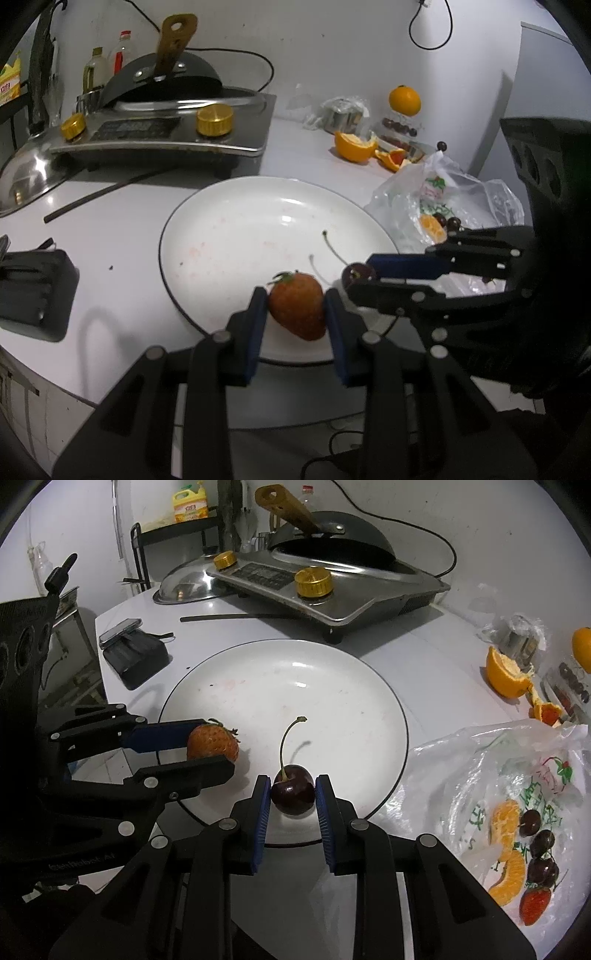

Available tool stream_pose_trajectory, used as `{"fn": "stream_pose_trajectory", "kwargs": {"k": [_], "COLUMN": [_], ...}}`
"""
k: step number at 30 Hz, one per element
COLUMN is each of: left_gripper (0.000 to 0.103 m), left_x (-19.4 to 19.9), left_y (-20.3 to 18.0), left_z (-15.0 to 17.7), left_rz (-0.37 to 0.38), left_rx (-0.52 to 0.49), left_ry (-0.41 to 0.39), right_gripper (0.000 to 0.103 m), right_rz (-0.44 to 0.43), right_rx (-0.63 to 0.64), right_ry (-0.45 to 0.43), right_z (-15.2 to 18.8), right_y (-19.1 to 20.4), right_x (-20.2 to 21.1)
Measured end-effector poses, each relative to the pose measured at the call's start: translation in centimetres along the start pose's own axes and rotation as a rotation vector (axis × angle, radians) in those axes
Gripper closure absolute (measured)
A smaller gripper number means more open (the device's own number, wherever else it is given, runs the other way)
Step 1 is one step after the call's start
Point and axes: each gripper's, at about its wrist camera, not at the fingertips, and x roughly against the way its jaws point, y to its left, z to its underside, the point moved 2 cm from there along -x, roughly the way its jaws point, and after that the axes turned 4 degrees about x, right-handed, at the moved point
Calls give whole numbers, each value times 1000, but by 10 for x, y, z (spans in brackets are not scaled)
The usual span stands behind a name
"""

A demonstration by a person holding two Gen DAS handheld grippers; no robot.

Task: Organize fruits
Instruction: 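Carry the strawberry and cherry with both tools over the white plate, then open the left tool releasing the strawberry while the right tool releases the cherry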

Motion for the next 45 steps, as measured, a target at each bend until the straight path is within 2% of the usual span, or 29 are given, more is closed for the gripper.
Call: {"fn": "stream_pose_trajectory", "kwargs": {"k": [15, 16, 17, 19, 45], "left_gripper": [63, 58, 45, 41, 41], "left_x": [4, 4, 4, 6, 15], "left_y": [-9, -11, -13, -16, -92], "left_z": [-4, -4, -5, -5, -14], "left_rz": [-21, -21, -19, -12, -27], "left_rx": [-11, -12, -12, -5, -99], "left_ry": [8, 7, 6, -1, -32], "right_gripper": [76, 76, 76, 76, 75], "right_rz": [17, 21, 26, 35, 116], "right_rx": [-14, -17, -21, -29, -129], "right_ry": [-33, -37, -42, -51, -157], "right_z": [2, 3, 4, 6, 54], "right_y": [-5, -7, -9, -13, -68], "right_x": [19, 21, 24, 30, 99]}}
